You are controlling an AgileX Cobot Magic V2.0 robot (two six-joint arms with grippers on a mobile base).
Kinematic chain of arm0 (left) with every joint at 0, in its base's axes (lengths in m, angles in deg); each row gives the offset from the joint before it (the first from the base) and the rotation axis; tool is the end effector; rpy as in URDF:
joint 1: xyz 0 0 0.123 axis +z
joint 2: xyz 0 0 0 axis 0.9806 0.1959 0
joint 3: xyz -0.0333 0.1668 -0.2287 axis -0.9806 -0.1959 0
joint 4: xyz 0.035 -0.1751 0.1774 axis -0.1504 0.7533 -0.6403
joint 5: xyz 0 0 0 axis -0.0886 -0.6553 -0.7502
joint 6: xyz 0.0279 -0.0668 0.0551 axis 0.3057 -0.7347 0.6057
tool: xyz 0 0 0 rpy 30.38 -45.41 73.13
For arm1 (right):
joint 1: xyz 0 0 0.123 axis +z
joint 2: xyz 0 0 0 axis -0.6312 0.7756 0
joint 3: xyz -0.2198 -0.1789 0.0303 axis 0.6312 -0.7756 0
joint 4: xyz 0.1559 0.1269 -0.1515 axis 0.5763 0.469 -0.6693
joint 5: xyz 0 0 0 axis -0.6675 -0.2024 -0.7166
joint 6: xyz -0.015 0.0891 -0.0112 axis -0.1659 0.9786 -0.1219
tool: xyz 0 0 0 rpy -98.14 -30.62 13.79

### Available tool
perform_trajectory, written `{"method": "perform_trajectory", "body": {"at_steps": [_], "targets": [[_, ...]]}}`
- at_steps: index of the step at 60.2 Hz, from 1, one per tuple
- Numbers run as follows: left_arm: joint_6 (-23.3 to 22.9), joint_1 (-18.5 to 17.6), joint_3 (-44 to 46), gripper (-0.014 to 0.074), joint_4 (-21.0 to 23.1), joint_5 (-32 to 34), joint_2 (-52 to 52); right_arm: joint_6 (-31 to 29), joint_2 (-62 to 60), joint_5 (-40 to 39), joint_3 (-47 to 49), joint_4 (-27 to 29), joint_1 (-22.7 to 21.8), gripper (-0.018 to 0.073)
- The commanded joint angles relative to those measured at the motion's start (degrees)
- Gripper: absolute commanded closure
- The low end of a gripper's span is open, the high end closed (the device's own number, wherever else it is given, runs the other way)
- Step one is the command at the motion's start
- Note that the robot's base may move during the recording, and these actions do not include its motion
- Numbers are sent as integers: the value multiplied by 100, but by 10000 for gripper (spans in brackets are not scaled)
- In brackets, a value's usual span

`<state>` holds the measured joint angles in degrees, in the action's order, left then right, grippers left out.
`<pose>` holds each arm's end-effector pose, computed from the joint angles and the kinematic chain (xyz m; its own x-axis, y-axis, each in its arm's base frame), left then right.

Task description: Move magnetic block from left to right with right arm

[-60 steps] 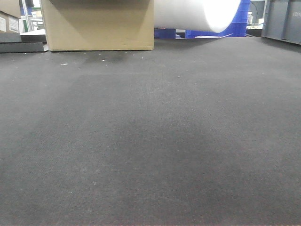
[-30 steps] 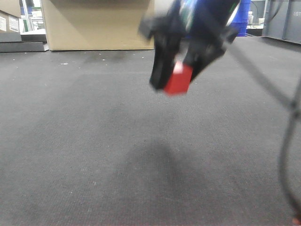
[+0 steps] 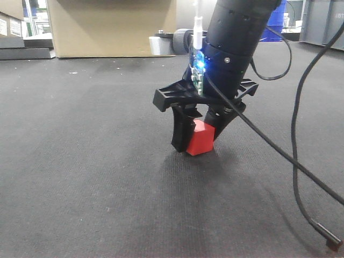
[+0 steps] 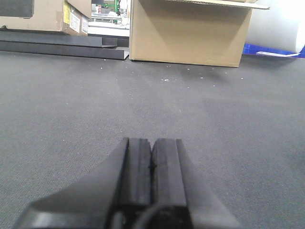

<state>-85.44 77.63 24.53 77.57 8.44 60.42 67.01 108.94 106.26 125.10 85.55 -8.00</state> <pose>0.0566 -0.0010 0.2020 0.0546 -0.0439 -0.9975 0.0212 0.9989 -0.0428 0.3274 0.2114 0.2079 -0.7975 -0.4738 -0.3736 -0.5484 0.8274 0.1212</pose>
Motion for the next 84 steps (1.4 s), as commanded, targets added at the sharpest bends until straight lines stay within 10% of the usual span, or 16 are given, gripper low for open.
{"method": "perform_trajectory", "body": {"at_steps": [1,10,24,46,84], "targets": [[-25,-26,-55,713,0,509,-81,3,-315,-153,201,7,8,171],[-25,-26,-55,713,0,509,-81,135,-357,-67,214,7,2,-89],[-25,-26,-55,713,0,509,-81,212,-1019,2,221,7,-2,26],[-25,-26,-55,713,0,509,-81,217,-3138,-786,-1119,7,-2,490],[-25,-26,-55,713,0,509,-81,217,-7851,-3030,-5035,79,-2,489]]}}
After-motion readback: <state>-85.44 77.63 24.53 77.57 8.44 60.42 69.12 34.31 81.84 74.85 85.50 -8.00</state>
